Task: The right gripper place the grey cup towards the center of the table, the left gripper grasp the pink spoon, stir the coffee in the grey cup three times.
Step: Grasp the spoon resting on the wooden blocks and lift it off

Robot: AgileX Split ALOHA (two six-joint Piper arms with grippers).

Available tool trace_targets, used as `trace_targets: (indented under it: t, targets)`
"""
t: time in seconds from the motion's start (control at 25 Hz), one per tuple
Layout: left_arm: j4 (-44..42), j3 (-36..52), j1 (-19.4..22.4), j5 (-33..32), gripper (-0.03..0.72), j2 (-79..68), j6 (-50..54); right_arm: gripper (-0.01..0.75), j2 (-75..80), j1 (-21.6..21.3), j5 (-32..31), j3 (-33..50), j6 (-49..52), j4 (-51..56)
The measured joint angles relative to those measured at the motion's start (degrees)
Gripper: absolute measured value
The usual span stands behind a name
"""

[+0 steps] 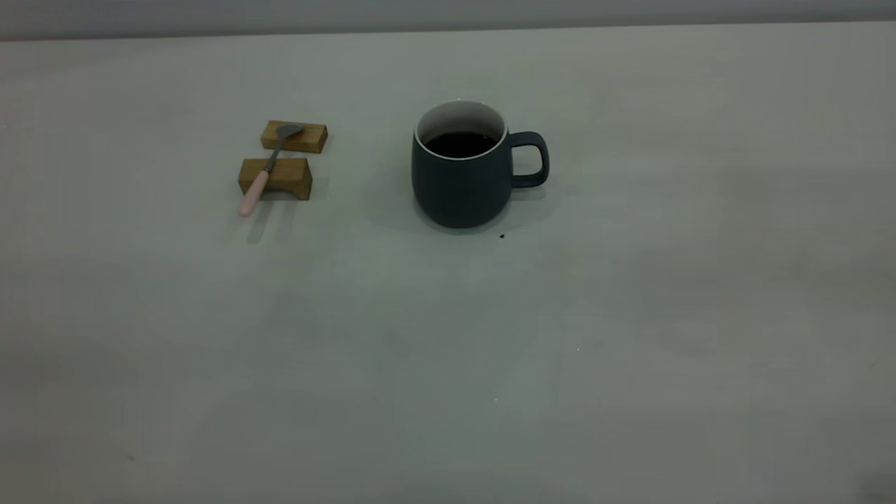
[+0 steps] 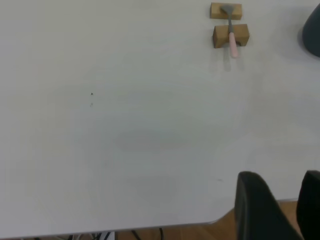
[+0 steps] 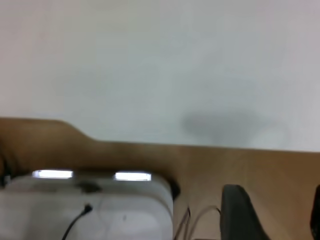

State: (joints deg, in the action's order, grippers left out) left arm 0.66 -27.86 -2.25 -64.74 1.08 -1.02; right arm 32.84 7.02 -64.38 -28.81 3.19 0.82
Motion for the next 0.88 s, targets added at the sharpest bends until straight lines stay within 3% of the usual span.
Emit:
trace_targets:
  t: [0.52,0.88]
  targets:
    - [0.00,0.00,0.00,0.00,0.274,0.00,0.00,0.389,-29.73,-0.48,0.11,1.97,0.36,-0.25]
    - [0.00,0.00,0.00,0.00,0.274,0.00,0.00,0.389,-31.67,-0.55,-0.17,1.91,0.41,-0.27]
